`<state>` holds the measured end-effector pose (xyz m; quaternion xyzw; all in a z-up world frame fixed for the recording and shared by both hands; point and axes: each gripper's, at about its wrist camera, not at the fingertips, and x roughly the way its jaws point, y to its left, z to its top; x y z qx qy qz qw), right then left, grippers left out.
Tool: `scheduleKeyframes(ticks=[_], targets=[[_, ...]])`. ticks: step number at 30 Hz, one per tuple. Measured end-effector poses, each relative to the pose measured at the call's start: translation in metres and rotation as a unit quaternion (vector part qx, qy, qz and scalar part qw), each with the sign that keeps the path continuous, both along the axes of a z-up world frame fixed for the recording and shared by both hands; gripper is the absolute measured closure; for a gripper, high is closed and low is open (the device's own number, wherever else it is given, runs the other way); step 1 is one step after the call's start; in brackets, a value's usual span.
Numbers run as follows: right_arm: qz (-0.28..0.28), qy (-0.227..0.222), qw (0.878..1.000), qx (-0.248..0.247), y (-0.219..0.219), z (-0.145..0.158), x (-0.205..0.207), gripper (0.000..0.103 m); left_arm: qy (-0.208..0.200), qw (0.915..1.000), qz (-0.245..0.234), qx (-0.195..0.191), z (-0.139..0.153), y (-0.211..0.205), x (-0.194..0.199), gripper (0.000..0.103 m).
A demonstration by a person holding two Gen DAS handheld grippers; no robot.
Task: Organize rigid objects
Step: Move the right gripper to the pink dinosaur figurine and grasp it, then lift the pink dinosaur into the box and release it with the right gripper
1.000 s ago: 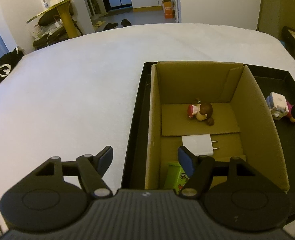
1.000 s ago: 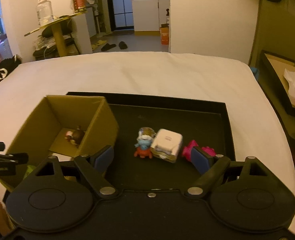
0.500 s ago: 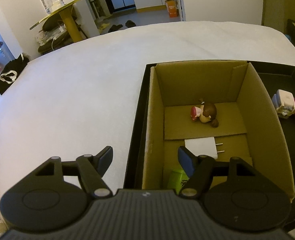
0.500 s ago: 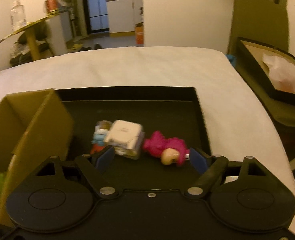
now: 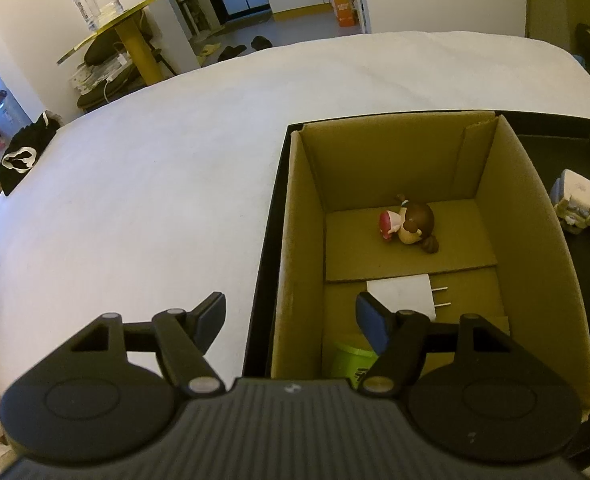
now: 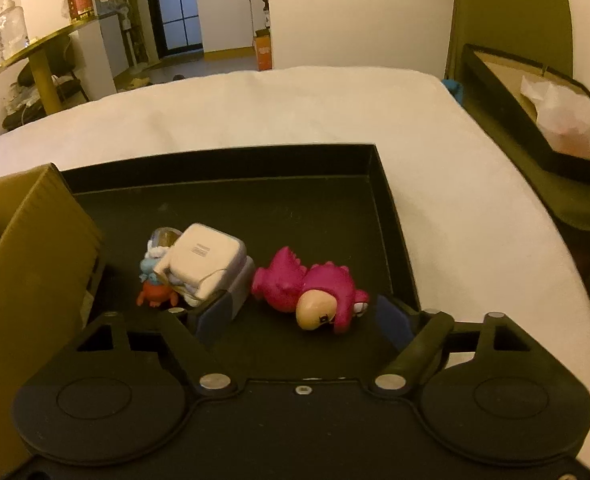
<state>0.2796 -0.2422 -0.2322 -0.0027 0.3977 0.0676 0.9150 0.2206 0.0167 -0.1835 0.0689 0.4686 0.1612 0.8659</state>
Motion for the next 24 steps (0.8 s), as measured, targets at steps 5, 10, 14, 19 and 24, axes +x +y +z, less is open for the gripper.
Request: scheduleKeyframes(ticks=[5, 10, 14, 19, 24], targets=[[0.003, 0.003, 1.0, 0.003, 0.004, -0.004, 0.003, 0.022, 0.001, 1.0, 0.002, 0.002, 0.0, 0.0, 0.002, 0.033], [0.001, 0.008, 1.0, 0.002, 0.009, -0.008, 0.011, 0.022, 0.003, 1.0, 0.0, 0.005, 0.0, -0.001, 0.002, 0.033], [-0.002, 0.011, 1.0, 0.002, 0.012, -0.011, 0.015, 0.025, 0.003, 1.0, -0.001, 0.007, 0.0, 0.001, 0.002, 0.033], [0.008, 0.013, 1.0, -0.004, 0.01, -0.011, 0.011, 0.037, 0.001, 1.0, 0.0, 0.007, -0.001, 0.002, 0.001, 0.033], [0.024, 0.005, 0.999, -0.03, 0.021, -0.003, 0.0, 0.037, 0.001, 1.0, 0.004, 0.003, -0.001, 0.003, 0.001, 0.033]])
